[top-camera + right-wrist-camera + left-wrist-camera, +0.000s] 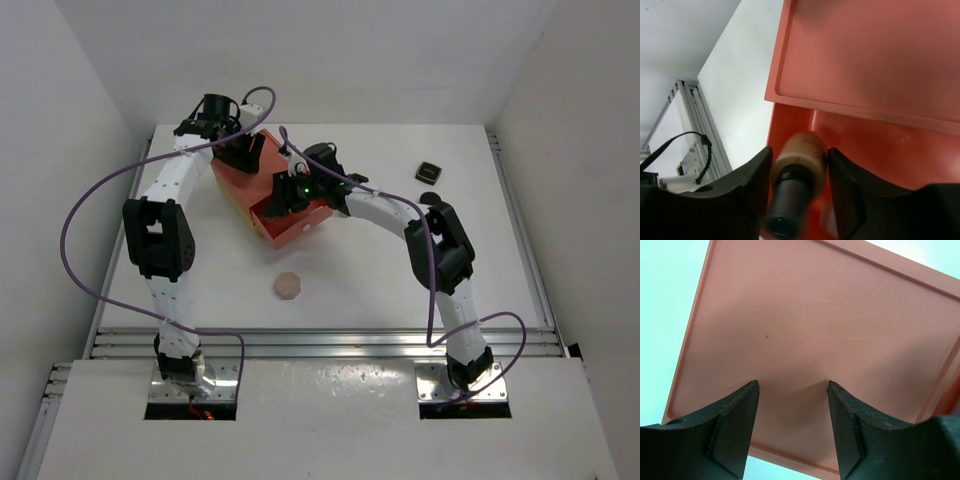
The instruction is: Organize the makeup
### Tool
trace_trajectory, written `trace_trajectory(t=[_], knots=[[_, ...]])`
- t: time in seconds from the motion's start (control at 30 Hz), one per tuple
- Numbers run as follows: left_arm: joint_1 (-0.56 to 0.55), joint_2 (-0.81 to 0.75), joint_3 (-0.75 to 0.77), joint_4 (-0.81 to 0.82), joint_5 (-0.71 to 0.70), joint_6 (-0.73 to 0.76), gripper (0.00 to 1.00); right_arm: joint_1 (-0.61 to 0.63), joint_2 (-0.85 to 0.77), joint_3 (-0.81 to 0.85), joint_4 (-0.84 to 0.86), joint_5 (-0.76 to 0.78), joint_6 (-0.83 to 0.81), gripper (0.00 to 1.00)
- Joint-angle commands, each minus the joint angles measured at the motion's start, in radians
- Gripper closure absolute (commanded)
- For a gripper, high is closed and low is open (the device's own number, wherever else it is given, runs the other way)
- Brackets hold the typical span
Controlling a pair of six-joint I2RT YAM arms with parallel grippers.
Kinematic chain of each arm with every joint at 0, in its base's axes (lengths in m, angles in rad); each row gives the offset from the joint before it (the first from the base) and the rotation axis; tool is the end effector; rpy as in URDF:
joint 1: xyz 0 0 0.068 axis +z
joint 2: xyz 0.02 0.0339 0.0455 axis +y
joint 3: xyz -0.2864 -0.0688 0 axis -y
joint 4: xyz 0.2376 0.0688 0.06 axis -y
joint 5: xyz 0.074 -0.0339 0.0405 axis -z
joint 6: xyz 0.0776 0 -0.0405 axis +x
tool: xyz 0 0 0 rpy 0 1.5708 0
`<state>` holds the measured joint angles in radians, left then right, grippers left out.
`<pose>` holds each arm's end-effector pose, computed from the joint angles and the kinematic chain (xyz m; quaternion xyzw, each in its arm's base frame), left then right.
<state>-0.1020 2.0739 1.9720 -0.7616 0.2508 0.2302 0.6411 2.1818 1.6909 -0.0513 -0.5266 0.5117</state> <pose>0.4929 -0.0698 0.2865 0.1966 0.9108 -0.0951 0.3504 0.4118 0.3560 0.2162 -0.1821 0.8306 0.4489 0.2747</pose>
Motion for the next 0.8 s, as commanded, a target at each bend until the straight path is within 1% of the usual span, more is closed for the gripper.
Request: trace_trajectory(t=[0.0,0.03,0.1,0.17,0.33,0.37,0.5,0.63,0.73,0.77], knots=[[0.01,0.048,-0.024,-0.054,0.016,-0.025,0.37,-0.001,-0.02,0.029,0.018,-0.001,-0.036,0.5],[0.01,0.048,-0.024,-0.054,0.016,-0.025,0.37,-0.004,-0.014,0.036,-0.004,0.005,-0.064,0.47],[0.01,0.048,-0.024,-0.054,0.016,-0.025,0.37,-0.006,-0.02,0.044,-0.047,0.025,-0.087,0.38],[0.01,0.048,-0.024,-0.054,0.025,-0.025,0.37,-0.006,-0.024,0.046,-0.073,0.054,-0.134,0.32],[0.019,0.048,-0.024,-0.054,0.025,-0.025,0.37,-0.008,-0.04,0.059,-0.108,0.099,-0.209,0.32],[0.019,0.048,-0.024,-0.054,0.025,-0.025,0.37,-0.009,-0.045,0.055,-0.113,0.134,-0.225,0.32],[0.019,0.048,-0.033,-0.054,0.025,-0.016,0.37,-0.017,-0.089,0.041,-0.116,0.195,-0.24,0.32],[0.019,0.048,-0.033,-0.054,0.025,-0.015,0.37,-0.026,-0.108,0.041,-0.111,0.218,-0.26,0.33],[0.019,0.048,-0.033,-0.054,0.025,-0.015,0.37,-0.026,-0.117,0.038,-0.128,0.27,-0.274,0.33],[0.019,0.048,-0.033,-0.054,0.025,-0.015,0.37,-0.023,-0.125,0.027,-0.131,0.31,-0.279,0.33]])
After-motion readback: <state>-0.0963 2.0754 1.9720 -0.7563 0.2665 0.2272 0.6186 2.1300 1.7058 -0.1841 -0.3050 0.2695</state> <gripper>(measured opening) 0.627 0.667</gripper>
